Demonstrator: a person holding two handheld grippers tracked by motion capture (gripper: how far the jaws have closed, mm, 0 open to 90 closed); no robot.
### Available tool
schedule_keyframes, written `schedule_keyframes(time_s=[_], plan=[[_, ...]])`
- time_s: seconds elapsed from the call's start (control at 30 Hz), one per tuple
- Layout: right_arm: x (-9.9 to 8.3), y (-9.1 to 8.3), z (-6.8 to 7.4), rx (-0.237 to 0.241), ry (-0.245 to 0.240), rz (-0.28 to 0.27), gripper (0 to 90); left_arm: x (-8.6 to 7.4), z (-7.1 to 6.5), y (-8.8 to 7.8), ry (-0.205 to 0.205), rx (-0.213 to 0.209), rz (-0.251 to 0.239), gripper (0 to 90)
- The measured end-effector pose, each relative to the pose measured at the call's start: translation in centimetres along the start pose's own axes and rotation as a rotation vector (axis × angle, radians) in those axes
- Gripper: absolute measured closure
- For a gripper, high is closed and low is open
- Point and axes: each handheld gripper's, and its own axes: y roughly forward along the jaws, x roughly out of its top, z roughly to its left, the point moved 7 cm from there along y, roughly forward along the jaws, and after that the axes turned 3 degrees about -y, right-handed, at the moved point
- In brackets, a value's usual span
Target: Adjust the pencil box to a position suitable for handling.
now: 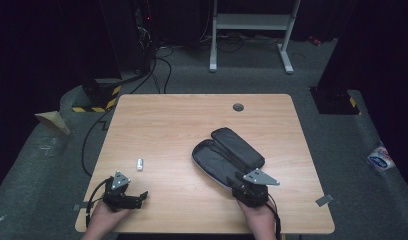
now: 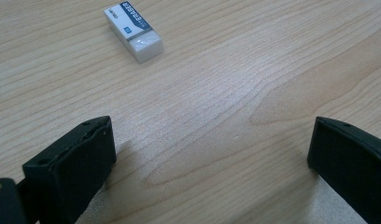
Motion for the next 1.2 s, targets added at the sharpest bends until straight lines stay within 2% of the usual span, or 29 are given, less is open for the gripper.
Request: schedule_keyframes(time_s=[0.07, 0.13, 0.2, 0.37, 0.5, 0.73, 0.83, 0.93, 1.03, 1.2], plan=[[-0.4, -0.1, -1.6, -0.070, 0.005, 0.024, 62.5, 0.0, 0.0, 0.0, 0.000, 0.000, 0.000, 1.3], [-0.9, 0.0, -2.7, -0.111, 0.026, 0.049, 64.7, 0.0, 0.0, 0.0, 0.000, 0.000, 0.000, 1.2], [-1.4, 0.1, -3.6, -0.149, 0.026, 0.071, 65.2, 0.0, 0.0, 0.0, 0.000, 0.000, 0.000, 1.2], [-1.8, 0.3, -4.8, -0.196, 0.030, 0.093, 64.9, 0.0, 0.0, 0.0, 0.000, 0.000, 0.000, 1.3], [-2.0, 0.9, -5.6, -0.206, 0.038, 0.108, 66.7, 0.0, 0.0, 0.0, 0.000, 0.000, 0.000, 1.3], [-1.2, 1.9, -7.4, -0.217, 0.045, 0.123, 74.6, 0.0, 0.0, 0.0, 0.000, -0.001, 0.000, 1.3], [-0.7, 2.5, -8.3, -0.231, 0.031, 0.134, 74.7, 0.0, 0.0, 0.0, 0.000, -0.001, 0.000, 1.2], [-0.3, 2.8, -8.8, -0.243, 0.044, 0.137, 70.8, 0.0, 0.0, 0.0, -0.001, -0.002, 0.000, 1.2], [-0.1, 2.0, -8.7, -0.241, 0.065, 0.116, 65.2, 0.0, 0.0, 0.0, -0.001, -0.002, -0.001, 1.3], [-1.2, 1.4, -8.0, -0.217, 0.100, 0.119, 61.7, 0.0, 0.0, 0.0, 0.000, -0.003, -0.001, 1.3]])
